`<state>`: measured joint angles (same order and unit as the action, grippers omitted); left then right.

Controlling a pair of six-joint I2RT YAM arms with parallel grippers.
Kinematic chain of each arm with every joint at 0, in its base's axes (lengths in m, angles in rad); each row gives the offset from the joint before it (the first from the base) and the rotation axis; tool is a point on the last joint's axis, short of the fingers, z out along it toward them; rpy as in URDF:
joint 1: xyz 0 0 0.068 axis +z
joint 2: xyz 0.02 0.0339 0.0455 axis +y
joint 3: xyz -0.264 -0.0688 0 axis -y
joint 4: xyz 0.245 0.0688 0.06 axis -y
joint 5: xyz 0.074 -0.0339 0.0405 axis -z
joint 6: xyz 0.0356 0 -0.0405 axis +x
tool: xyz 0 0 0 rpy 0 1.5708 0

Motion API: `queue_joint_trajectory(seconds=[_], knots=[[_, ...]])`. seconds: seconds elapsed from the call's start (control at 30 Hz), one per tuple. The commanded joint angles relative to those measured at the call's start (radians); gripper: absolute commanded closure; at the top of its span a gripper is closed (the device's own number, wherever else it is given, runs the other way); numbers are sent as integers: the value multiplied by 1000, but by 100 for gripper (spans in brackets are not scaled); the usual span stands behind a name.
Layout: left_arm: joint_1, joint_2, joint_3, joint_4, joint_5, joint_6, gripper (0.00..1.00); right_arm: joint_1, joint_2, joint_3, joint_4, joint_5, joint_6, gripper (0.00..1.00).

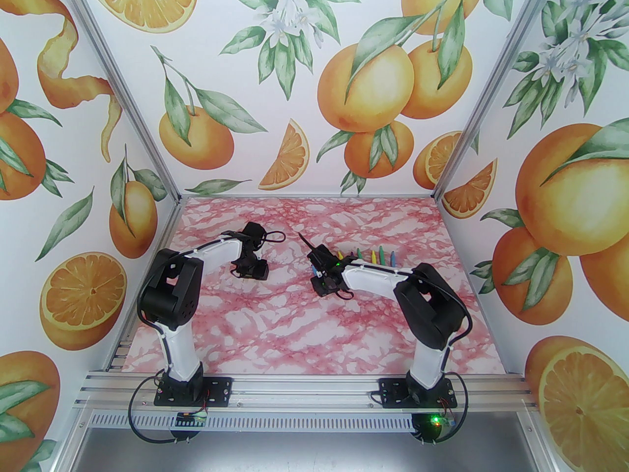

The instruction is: Open the pen caps

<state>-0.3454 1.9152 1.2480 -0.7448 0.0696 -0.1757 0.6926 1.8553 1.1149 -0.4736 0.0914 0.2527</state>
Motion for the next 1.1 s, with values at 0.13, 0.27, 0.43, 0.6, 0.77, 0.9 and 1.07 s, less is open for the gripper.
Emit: queue_joint_trajectory(seconds=[0.13, 0.27, 0.43, 0.6, 0.77, 0.9, 1.07], knots=[[1, -87, 3, -8, -19, 6, 60, -3, -69, -7, 13, 19, -25, 66], [3, -138, -10, 10, -18, 7, 57, -3, -144, -33, 55, -1, -38, 61], [5, -234, -58, 93, -33, 14, 48, -6, -232, -62, 113, 0, -62, 56], [14, -370, -152, 236, -84, 42, 24, -42, -324, -96, 192, 5, -74, 50], [55, -516, -287, 440, -102, 68, 14, -116, -419, -150, 291, 1, -88, 40], [101, -581, -349, 524, -147, 80, 11, -184, -499, -211, 367, 40, -110, 34], [154, -624, -449, 687, -294, 100, 8, -279, -602, -357, 543, 147, -156, 16]])
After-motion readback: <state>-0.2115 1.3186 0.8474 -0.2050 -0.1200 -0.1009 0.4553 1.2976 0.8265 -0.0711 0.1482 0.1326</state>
